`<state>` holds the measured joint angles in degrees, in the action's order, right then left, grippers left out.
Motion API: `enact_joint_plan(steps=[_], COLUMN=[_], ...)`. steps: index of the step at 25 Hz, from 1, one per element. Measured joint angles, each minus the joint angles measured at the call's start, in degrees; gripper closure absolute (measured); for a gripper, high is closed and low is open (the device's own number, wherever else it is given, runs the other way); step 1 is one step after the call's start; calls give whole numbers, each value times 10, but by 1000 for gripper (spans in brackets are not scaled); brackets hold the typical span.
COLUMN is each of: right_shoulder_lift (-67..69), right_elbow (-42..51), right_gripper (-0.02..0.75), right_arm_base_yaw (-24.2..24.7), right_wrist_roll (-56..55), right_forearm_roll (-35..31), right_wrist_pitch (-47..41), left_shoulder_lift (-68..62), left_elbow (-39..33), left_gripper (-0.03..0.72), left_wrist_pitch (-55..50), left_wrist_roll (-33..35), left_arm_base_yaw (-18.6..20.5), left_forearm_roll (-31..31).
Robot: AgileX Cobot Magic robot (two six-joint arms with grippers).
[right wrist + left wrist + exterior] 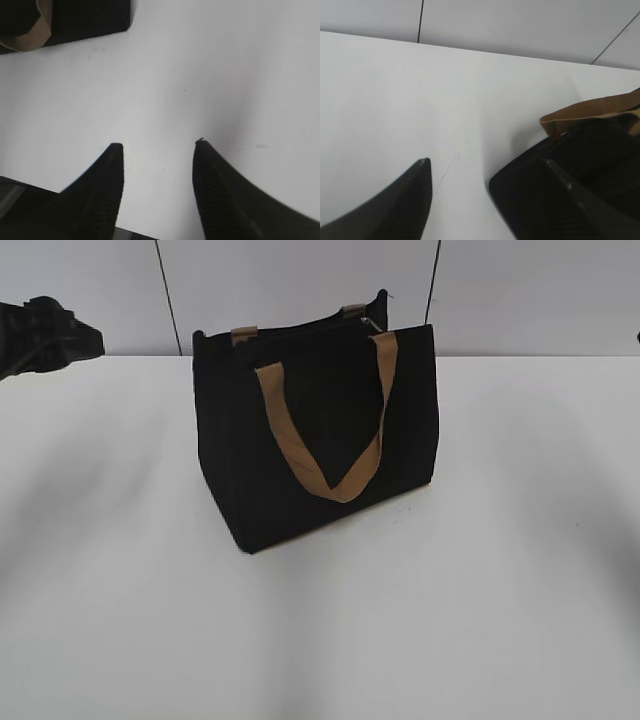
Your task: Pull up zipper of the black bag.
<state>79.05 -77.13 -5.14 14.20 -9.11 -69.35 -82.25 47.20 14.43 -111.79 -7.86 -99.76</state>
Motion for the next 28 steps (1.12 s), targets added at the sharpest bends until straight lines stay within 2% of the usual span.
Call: enact_joint_plan(steps=[8, 14, 28], right_shoulder_lift=[-161, -348, -638], right_elbow=[139, 268, 446], right_gripper=[393, 393, 394], right_arm_base_yaw=[0, 0, 0], right_wrist_roll=[-28, -47, -45], right_forearm_roll=[0, 0, 2], right_wrist_pitch=[-1, -2, 6], left_shoulder_lift=[0, 0, 0], left_elbow=[0, 0, 0], left_gripper=[193, 193, 193], left_wrist_pitch=[8, 18, 30], left_wrist_roll=[1, 2, 2], left_arm_base_yaw=[15, 16, 17], left_forearm_roll=[0, 0, -1])
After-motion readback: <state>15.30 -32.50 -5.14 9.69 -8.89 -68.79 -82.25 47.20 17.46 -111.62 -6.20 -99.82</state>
